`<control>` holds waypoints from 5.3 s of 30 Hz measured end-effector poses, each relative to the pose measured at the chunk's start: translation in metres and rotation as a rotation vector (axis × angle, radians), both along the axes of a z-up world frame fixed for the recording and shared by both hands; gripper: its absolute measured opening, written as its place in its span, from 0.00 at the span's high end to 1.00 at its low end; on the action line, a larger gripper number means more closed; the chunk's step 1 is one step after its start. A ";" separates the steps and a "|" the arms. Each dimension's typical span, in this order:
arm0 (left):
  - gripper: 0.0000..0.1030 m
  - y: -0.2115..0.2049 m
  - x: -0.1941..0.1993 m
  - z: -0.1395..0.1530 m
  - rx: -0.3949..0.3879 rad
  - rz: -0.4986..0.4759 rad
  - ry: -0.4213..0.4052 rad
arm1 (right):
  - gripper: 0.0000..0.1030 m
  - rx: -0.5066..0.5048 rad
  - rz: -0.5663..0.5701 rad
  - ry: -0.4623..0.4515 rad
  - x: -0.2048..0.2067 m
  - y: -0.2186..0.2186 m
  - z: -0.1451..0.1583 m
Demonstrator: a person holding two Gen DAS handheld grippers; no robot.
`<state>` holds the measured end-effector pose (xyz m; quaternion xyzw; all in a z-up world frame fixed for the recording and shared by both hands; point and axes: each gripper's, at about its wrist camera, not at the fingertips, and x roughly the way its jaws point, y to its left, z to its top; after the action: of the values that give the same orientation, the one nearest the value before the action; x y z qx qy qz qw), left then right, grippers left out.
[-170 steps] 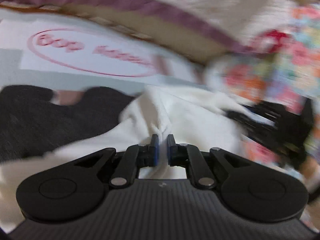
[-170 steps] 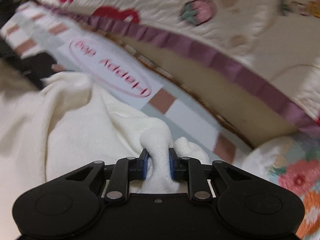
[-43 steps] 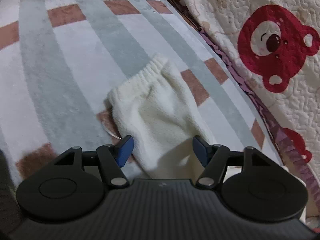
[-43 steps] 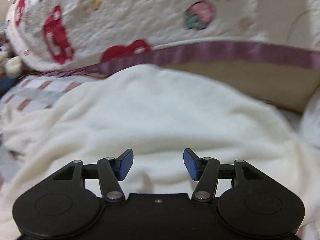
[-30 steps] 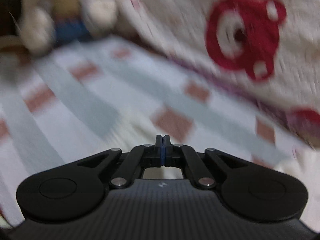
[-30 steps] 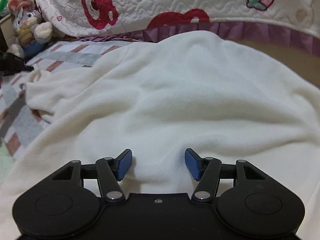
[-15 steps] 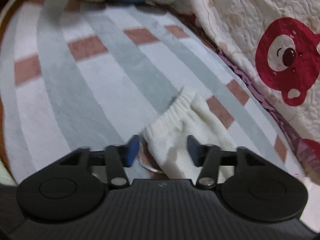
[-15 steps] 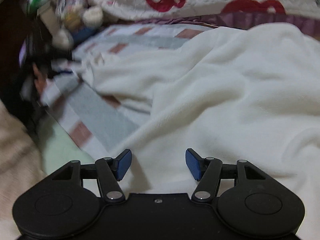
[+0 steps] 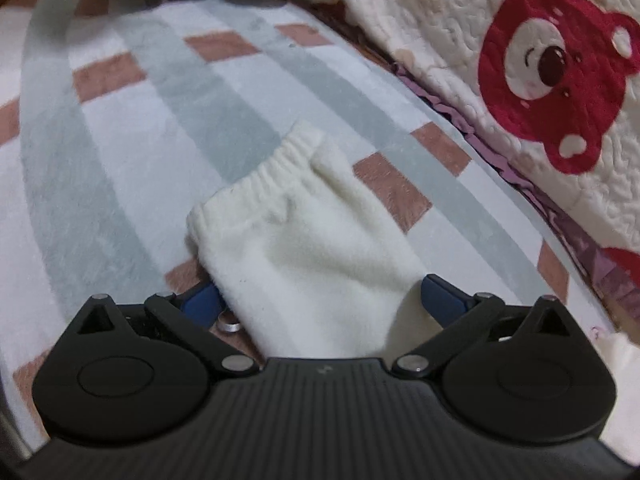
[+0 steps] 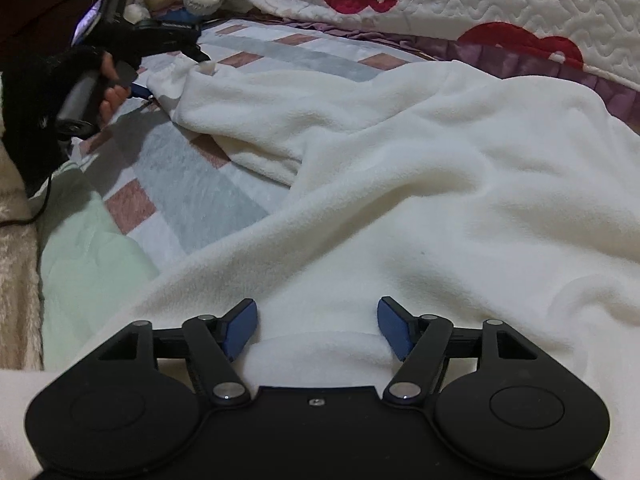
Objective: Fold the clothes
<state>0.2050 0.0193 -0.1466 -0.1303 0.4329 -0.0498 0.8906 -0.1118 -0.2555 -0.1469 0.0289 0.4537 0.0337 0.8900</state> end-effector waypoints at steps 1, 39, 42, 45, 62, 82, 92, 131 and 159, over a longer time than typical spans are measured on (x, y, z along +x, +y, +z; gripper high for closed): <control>0.69 -0.004 0.001 0.002 0.038 -0.024 -0.014 | 0.27 0.003 -0.001 -0.002 0.000 0.001 0.000; 0.94 0.073 0.058 0.011 0.078 0.220 -0.179 | 0.88 0.490 0.025 0.152 -0.041 -0.030 0.060; 0.94 0.074 0.060 0.006 0.103 0.228 -0.162 | 0.89 0.582 0.104 0.226 -0.051 -0.025 0.059; 0.93 0.072 0.061 0.003 0.126 0.240 -0.150 | 0.89 0.618 0.077 0.306 -0.051 -0.025 0.031; 0.35 -0.070 -0.032 0.085 -0.010 -0.241 -0.212 | 0.37 0.103 -0.288 0.035 -0.028 -0.179 0.089; 0.20 -0.368 -0.076 0.015 0.015 -1.111 -0.093 | 0.29 0.184 -0.337 -0.022 0.053 -0.329 0.048; 0.86 -0.273 -0.169 0.043 -0.110 -1.345 -0.050 | 0.91 0.259 -0.002 0.118 -0.027 -0.237 0.060; 0.45 -0.200 -0.143 0.031 0.075 -1.146 -0.072 | 0.90 -0.229 -0.347 -0.260 -0.059 -0.203 0.102; 1.00 -0.283 -0.008 0.003 0.127 -0.740 -0.075 | 0.90 -0.230 -0.394 -0.220 0.076 -0.300 0.039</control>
<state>0.1966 -0.2638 -0.1437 0.0923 0.4199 -0.3462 0.8339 -0.0356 -0.5559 -0.1084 0.0116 0.3408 -0.1891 0.9208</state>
